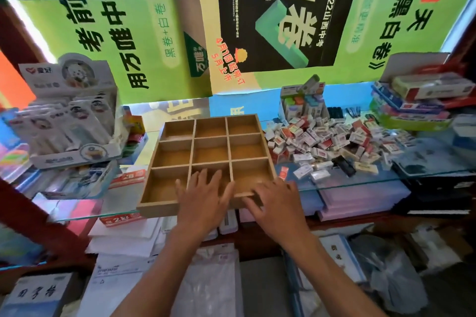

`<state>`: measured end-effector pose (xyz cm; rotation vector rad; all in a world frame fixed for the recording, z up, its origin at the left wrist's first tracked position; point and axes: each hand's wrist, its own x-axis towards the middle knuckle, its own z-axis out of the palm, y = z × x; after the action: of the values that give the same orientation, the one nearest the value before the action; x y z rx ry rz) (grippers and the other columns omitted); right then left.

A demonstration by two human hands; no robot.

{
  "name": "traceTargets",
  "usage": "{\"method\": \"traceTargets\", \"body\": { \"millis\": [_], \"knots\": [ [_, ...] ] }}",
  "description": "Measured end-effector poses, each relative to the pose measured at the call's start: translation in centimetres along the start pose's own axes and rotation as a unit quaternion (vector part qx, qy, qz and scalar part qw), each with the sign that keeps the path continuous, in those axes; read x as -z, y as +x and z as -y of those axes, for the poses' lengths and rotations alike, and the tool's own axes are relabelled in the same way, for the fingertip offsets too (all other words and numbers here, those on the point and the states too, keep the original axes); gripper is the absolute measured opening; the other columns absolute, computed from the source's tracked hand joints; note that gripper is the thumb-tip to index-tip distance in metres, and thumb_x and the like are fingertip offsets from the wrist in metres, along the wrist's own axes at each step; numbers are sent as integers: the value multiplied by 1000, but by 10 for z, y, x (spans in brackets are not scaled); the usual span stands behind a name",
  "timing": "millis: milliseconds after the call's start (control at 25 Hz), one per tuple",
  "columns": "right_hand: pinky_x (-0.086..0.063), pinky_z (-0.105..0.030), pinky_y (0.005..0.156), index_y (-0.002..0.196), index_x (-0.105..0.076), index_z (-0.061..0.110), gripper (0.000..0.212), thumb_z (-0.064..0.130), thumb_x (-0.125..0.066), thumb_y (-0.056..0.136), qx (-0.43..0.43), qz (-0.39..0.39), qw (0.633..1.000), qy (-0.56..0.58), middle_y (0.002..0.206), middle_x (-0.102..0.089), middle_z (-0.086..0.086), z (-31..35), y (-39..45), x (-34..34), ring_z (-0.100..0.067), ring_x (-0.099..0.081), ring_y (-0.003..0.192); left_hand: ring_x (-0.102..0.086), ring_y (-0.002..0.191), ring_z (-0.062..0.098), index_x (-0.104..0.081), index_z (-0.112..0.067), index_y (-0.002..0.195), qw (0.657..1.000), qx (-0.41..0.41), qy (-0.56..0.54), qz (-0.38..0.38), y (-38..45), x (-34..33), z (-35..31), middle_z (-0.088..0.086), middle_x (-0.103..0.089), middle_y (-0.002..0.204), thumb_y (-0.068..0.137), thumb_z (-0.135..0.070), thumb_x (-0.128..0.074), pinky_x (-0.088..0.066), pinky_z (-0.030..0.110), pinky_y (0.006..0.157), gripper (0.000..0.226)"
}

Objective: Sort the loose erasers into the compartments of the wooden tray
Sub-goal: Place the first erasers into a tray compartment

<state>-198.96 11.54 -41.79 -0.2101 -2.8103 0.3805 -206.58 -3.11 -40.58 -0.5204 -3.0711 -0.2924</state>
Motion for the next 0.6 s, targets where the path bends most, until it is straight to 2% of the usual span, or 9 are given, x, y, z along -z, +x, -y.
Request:
{"method": "traceTargets", "body": {
  "millis": [80,120,200,320,400,440,480,520,600],
  "knots": [
    [-41,-37,87,106,-62,30,20,44,-54,95,21,-24,999,1,105,-64,9,-5,-3,-9,-16,-56,101,-26,146,24,-32,-34,149,999,-6,-21,-36,-1,-2,2,2,-26,160,94,-67,-26,-32,53,114,64],
    [-42,-36,86,106,-63,29,18,41,-55,95,27,-28,999,15,104,-64,8,-7,-3,-11,-16,-55,100,-22,147,26,-29,-34,150,999,3,-29,-38,1,-2,3,2,-20,162,93,-69,-30,-33,52,112,66],
    [-41,-36,85,105,-65,27,16,38,-57,95,38,-41,998,35,102,-64,8,-11,-1,-14,-16,-55,98,-9,151,27,-24,-37,151,1000,14,-6,-10,4,-1,3,1,-7,165,92,-73,-27,-23,56,115,70],
    [-41,-35,81,103,-65,28,15,38,-58,94,44,-56,997,20,98,-64,9,-13,0,-12,-15,-56,94,3,152,26,-31,-41,150,998,-6,62,15,6,-2,1,0,-3,166,92,-73,-11,-1,62,117,69],
    [-41,-36,82,105,-65,29,17,39,-56,95,40,-43,998,11,100,-64,10,-15,1,-14,-14,-55,96,-2,152,25,-35,-39,149,997,-34,68,14,11,1,11,0,-9,165,89,-78,-9,1,62,117,76],
    [-40,-36,83,106,-65,30,18,39,-54,96,47,-39,998,15,102,-64,11,-15,1,-13,-13,-55,97,-7,152,23,-37,-37,147,997,-56,57,10,15,4,20,-1,-15,164,84,-83,-8,-4,62,118,84],
    [-41,-35,84,106,-65,31,18,39,-54,96,48,-38,997,53,102,-65,14,-15,1,-11,-11,-55,97,-11,151,21,-38,-36,147,996,-79,37,9,19,7,31,-3,-19,162,76,-90,-4,-11,61,119,95],
    [-42,-32,85,105,-66,32,16,38,-54,97,26,-43,989,136,100,-65,17,-13,2,-6,-6,-55,96,-10,150,18,-35,-37,148,996,-89,13,21,21,10,42,-6,-18,162,67,-95,1,-18,58,119,106],
    [-45,-18,78,100,-67,33,13,28,-55,98,-73,-90,931,346,93,-65,21,-13,7,12,3,-56,90,1,152,15,-20,-41,152,994,-95,1,59,22,12,55,-10,-6,164,57,-100,2,-22,53,120,115]
  ]
}}
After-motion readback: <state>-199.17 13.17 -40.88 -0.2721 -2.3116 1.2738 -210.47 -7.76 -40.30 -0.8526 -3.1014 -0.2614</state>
